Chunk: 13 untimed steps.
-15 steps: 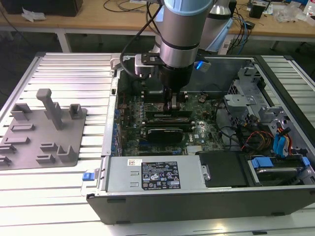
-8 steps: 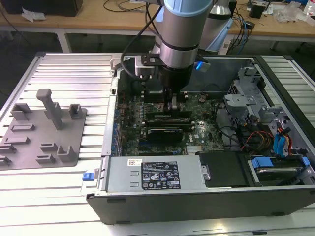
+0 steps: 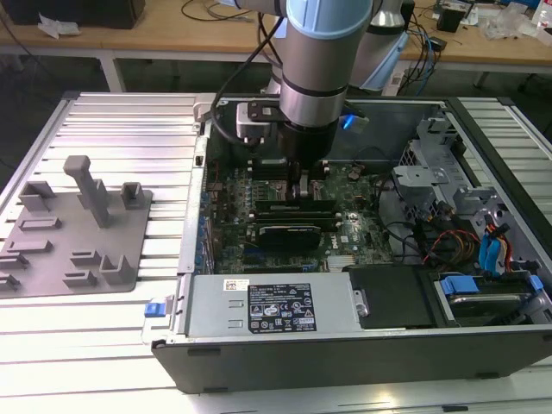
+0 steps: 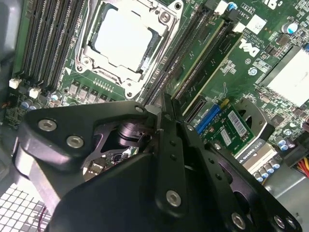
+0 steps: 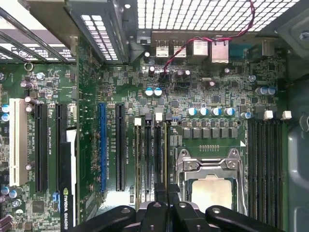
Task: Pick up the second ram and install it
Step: 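Insert the second ram into the second slot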
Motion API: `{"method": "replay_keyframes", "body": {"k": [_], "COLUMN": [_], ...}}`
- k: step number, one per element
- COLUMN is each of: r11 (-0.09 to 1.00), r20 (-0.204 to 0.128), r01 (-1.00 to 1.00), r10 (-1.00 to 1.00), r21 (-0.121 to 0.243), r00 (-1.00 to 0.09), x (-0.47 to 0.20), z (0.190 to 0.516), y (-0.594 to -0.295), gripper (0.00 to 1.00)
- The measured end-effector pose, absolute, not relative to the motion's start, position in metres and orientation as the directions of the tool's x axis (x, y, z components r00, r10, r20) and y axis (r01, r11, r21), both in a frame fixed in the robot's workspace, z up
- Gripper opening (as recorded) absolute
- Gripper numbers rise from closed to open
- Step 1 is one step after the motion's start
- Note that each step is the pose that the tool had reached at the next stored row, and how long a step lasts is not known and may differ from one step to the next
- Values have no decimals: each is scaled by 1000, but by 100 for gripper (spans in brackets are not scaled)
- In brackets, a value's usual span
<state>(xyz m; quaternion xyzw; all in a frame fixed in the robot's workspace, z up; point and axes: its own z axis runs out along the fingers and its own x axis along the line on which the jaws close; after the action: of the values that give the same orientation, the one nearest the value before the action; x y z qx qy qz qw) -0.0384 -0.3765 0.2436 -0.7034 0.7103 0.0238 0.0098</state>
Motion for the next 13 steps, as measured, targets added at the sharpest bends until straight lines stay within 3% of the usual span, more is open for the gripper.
{"method": "replay_keyframes", "body": {"k": [13], "r11": [17], "r20": [-47], "r01": [-1000], "r10": [-999], "r21": [20], "r00": [-18], "x": [-36], "z": [240], "y": [-380], "gripper": [9]}}
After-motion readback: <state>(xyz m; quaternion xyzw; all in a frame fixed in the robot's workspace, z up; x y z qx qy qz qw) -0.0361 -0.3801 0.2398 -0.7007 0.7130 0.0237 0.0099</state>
